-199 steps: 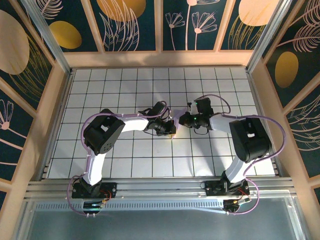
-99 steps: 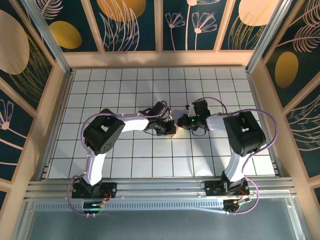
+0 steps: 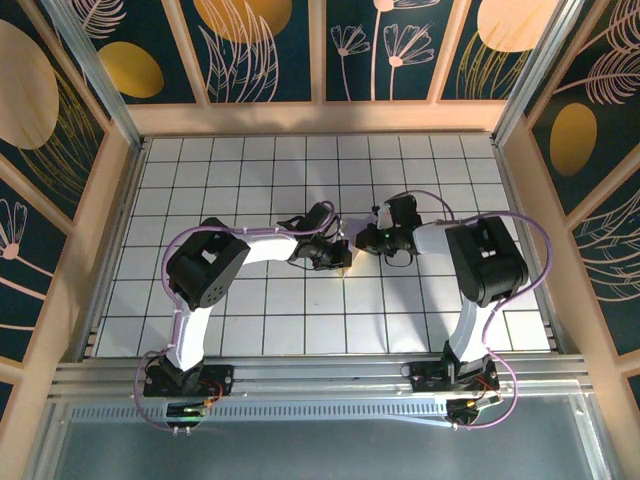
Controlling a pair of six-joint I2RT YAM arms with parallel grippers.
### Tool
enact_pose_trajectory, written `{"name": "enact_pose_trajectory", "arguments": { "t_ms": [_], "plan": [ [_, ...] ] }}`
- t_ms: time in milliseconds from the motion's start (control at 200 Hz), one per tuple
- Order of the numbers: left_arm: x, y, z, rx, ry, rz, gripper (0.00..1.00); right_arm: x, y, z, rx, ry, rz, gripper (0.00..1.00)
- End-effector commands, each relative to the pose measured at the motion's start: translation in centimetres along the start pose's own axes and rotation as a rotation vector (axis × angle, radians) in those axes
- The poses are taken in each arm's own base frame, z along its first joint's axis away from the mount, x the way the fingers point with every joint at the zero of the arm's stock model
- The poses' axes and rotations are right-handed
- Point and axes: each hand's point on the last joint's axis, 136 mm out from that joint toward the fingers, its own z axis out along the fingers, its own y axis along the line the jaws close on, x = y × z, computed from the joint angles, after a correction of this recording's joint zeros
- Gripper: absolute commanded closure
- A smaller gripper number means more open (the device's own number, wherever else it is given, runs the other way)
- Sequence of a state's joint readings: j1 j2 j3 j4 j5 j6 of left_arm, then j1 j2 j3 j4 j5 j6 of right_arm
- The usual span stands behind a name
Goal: Fold a paper plane with a square sheet of paper (fold left side to right side)
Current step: Fold the wing for the fifth time at the center of the table.
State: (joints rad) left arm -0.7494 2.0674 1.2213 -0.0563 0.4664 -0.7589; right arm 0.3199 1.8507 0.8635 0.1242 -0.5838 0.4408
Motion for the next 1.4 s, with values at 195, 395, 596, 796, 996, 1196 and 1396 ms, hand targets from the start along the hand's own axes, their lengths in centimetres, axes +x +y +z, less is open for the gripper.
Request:
{"name": "enact_pose_trajectory", "arguments": {
  "t_ms": [195,395,596,796,996,1196,1396],
  "plan": [
    [3.3,6.0,0.7,-0.208,0.089,-0.069,1.0,-3.7,-3.0,-0.3,0.082,-0.061,-0.004,1.0],
    [3.4,6.0,0.7,-0.21,0.089,-0.069,1.0,-5.5,-4.0,-0.5,0.088,-0.074,0.009,1.0],
    [3.4,6.0,0.6,-0.21,0.088,-0.07,1.0,-7.2,-5.2,-0.8,0.091,-0.087,0.026,1.0],
    [3.5,6.1,0.5,-0.208,0.087,-0.071,1.0,-8.7,-6.2,-1.0,0.089,-0.1,0.047,1.0],
    [3.3,5.8,0.5,-0.196,0.077,-0.072,1.0,-10.8,-6.5,-1.6,0.091,-0.12,0.05,1.0],
    [3.0,5.3,0.4,-0.185,0.066,-0.069,1.0,-12.6,-3.9,-5.0,0.086,-0.179,0.014,1.0],
    [2.7,5.0,0.3,-0.176,0.058,-0.067,1.0,-7.6,-0.2,-6.6,0.028,-0.145,0.038,1.0]
  ]
}}
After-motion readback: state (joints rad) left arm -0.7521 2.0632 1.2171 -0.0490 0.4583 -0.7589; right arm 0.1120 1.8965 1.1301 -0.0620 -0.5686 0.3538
